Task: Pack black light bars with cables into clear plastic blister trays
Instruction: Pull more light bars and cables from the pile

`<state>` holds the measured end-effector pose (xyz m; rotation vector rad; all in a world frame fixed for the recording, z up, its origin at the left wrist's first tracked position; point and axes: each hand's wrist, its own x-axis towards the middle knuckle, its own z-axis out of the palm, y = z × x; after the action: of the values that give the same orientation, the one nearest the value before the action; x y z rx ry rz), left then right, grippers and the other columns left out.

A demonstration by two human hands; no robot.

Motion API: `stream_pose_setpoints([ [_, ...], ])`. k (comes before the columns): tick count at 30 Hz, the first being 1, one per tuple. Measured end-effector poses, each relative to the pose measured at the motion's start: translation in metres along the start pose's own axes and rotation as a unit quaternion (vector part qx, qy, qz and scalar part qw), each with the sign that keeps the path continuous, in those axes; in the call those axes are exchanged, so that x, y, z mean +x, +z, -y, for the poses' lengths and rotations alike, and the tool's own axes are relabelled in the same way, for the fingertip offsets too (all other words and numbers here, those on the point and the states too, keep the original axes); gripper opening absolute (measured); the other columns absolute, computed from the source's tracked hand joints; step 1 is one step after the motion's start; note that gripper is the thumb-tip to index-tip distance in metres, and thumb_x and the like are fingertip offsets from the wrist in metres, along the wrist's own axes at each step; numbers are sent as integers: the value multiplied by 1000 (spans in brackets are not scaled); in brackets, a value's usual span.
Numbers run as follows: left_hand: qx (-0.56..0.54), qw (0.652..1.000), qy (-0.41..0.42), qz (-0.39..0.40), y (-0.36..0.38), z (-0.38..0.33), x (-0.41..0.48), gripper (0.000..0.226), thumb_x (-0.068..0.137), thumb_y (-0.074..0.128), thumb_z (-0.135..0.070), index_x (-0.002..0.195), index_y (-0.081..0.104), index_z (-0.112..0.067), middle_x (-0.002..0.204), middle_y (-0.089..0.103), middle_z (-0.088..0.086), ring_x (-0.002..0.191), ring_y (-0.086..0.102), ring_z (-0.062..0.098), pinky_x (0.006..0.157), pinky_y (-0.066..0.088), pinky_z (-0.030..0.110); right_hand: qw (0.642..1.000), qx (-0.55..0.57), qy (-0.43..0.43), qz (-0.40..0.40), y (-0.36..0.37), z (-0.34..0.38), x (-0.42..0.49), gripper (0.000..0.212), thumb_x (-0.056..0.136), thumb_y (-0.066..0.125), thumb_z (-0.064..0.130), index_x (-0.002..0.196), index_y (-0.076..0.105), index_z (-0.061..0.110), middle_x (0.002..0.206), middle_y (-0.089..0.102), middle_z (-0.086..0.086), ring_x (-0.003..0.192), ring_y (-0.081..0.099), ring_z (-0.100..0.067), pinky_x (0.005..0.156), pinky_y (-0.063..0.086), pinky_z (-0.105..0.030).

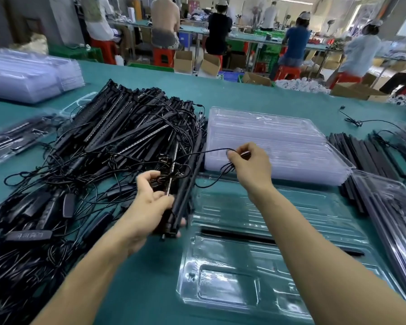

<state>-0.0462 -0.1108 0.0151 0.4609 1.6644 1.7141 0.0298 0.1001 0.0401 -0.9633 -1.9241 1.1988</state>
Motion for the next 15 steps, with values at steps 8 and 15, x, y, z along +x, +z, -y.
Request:
stream_pose_setpoints([
  [8, 192, 981, 31, 15, -23, 19, -57, 89, 60, 82, -63, 128, 26, -72, 103, 68, -11, 73, 71, 24, 68, 56, 43, 992, 89, 70, 54, 0, 3, 11, 15, 95, 62, 19, 84, 52, 16, 90, 65, -12, 45, 62, -11, 43, 46, -20],
  [15, 365, 919, 56, 137, -60, 15, -63, 83, 61, 82, -47, 132, 41, -60, 107, 67, -3, 101, 66, 13, 96, 51, 28, 986, 139, 85, 36, -2, 4, 21, 13, 94, 62, 18, 84, 53, 17, 95, 62, -11, 57, 68, -21, 55, 54, -26],
])
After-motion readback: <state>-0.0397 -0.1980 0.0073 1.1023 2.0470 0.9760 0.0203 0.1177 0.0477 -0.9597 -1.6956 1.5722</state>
